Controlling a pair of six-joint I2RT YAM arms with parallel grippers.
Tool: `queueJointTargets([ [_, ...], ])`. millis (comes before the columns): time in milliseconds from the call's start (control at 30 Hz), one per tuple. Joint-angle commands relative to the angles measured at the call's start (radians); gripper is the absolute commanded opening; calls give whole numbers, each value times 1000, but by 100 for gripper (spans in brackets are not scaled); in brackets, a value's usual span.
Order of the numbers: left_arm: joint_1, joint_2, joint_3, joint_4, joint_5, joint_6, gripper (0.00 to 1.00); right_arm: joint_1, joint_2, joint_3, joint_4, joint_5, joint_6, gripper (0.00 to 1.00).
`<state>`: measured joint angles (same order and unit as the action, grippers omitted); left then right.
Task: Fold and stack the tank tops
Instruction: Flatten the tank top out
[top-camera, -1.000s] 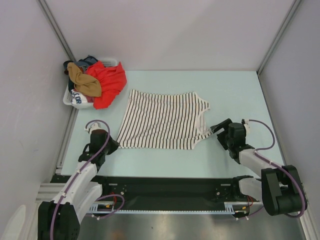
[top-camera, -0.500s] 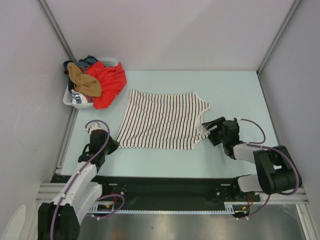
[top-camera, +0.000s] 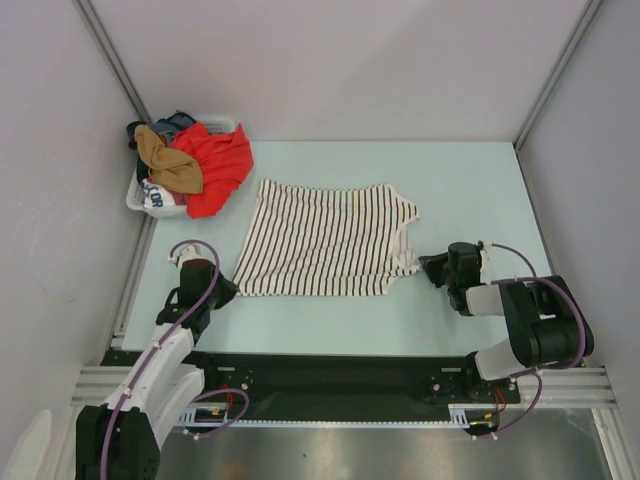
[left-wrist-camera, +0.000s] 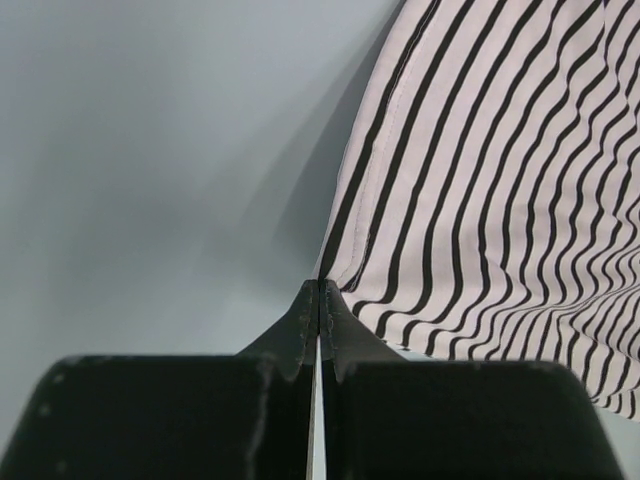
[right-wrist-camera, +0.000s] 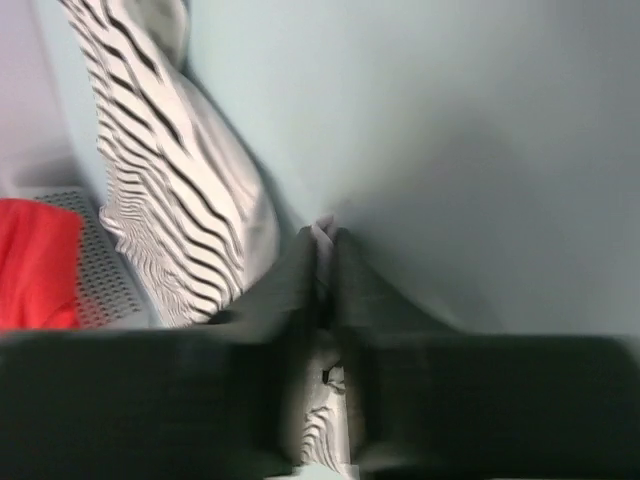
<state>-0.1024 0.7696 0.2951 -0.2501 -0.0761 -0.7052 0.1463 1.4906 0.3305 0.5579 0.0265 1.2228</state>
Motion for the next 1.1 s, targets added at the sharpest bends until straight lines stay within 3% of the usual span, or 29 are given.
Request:
queueJointTargets([
  [0,9,-7,12,12,-22,24,0,-2,-68,-18,-104,139,-55,0],
  [100,10,-10,10,14,-24,26,0,27,-170,-8,-205,222,-104,0],
  [267,9,-23,12,11,-25,30,0,171,-390,21,-473,553,-143,2],
  [300,9,-24,12,9,-25,30,0,214,-410,24,-508,591,-137,12],
  [400,9,-26,12,6,-21,26,0,243,-447,36,-643,673,-74,24],
  [467,10,-30,10,5,-16,21,0,249,-451,41,-737,699,-27,46],
  [500,10,-30,10,3,-11,21,0,249,-460,36,-750,701,-10,73],
  [600,10,-39,13,-9,-14,16,0,249,-483,24,-751,696,-20,78],
  [700,10,-44,22,-24,-22,6,0,245,-506,22,-705,662,-98,77],
  [800,9,-41,38,-46,-33,-20,0,201,-507,39,-589,535,-264,72],
  [867,9,-47,48,-60,-48,-30,0,155,-459,62,-478,364,-392,71],
  [933,10,-49,53,-63,-54,-39,0,79,-367,157,-519,256,-416,71],
  [1067,12,-56,58,-71,-62,-51,0,-31,-212,235,-420,-9,-477,73],
])
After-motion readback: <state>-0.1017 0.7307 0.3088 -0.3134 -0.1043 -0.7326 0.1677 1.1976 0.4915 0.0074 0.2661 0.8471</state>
